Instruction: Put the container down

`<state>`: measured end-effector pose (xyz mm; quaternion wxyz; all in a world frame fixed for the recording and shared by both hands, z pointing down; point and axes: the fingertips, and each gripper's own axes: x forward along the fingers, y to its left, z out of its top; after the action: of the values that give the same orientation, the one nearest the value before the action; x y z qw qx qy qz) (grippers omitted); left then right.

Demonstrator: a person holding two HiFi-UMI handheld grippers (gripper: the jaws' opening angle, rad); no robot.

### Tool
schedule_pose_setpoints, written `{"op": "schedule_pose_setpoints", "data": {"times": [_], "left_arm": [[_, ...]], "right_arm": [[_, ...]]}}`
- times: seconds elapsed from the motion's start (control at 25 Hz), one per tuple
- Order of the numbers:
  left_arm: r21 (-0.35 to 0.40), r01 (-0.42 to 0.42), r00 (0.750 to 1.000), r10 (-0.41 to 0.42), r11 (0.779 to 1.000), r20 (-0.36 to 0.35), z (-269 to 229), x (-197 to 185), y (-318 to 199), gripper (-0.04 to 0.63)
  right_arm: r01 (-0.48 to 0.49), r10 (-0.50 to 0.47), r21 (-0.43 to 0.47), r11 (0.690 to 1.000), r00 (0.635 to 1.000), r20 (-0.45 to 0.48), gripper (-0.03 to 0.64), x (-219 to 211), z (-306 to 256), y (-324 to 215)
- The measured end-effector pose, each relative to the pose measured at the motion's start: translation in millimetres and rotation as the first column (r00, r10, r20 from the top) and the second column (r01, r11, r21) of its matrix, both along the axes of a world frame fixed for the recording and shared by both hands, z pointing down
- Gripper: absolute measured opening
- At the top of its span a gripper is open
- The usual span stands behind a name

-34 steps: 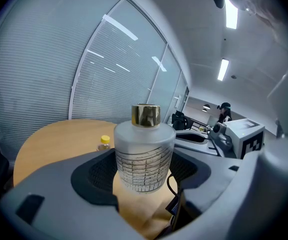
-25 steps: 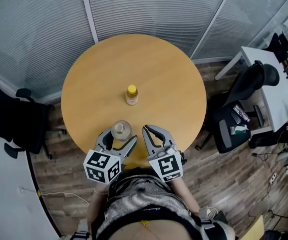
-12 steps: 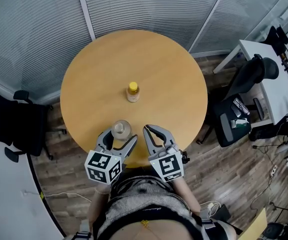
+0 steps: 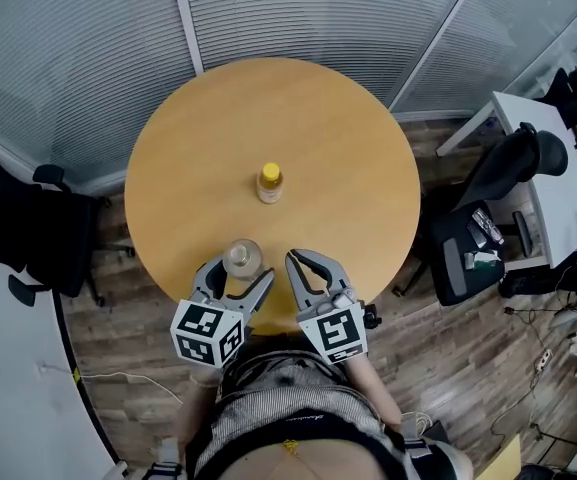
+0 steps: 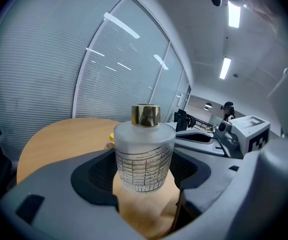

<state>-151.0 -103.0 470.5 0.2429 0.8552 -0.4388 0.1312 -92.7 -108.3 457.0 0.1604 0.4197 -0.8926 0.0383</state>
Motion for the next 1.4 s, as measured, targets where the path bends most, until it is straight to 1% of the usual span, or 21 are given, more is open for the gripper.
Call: {"op": "schedule_pose_setpoints", "data": {"times": [0.08,0.28,0.4,0.64,0.84,1.04,1.16,1.4], "left_arm": [[0.003,0.013,1.0,-0.013,1.0,0.004,-0.9,5.3,-2.2,0.327],[0.029,0.04,0.998,-0.041,0.999,0.042,-5.8,27.1,-9.9,0.327],[0.03,0.058,0.998,-0.058,0.998,0.03,-8.7,42.7,-14.3,0.327],[0.043,0.086,0.996,-0.087,0.995,0.02,-15.4,66.9,-22.5,0.327],[0.045,0.114,0.993,-0.115,0.992,0.021,-15.7,78.0,-25.9,0.327],[0.06,0.123,0.991,-0.126,0.991,0.041,-14.4,87.1,-28.6,0.327],[0.063,0.129,0.991,-0.131,0.99,0.04,-14.8,89.4,-29.2,0.327],[0.06,0.135,0.99,-0.137,0.989,0.044,-13.6,89.8,-29.4,0.327]], "right_arm": [[0.013,-0.013,0.001,1.0,1.0,0.002,0.025,4.8,-0.3,-2.9],[0.05,-0.05,0.014,0.999,0.999,0.012,0.025,23.7,-7.8,-12.8],[0.085,-0.085,0.034,0.996,0.996,-0.009,0.025,38.0,-10.7,-19.2],[0.129,-0.128,0.043,0.991,0.992,-0.014,0.025,58.6,-14.6,-30.3],[0.132,-0.133,0.029,0.991,0.991,0.019,0.025,68.8,-16.2,-33.1],[0.158,-0.157,0.049,0.986,0.987,-0.012,0.025,80.6,-13.2,-35.1],[0.141,-0.141,0.038,0.989,0.99,0.009,0.025,84.9,-14.5,-35.4],[0.13,-0.131,0.03,0.991,0.991,0.021,0.025,89.0,-14.3,-35.8]]}}
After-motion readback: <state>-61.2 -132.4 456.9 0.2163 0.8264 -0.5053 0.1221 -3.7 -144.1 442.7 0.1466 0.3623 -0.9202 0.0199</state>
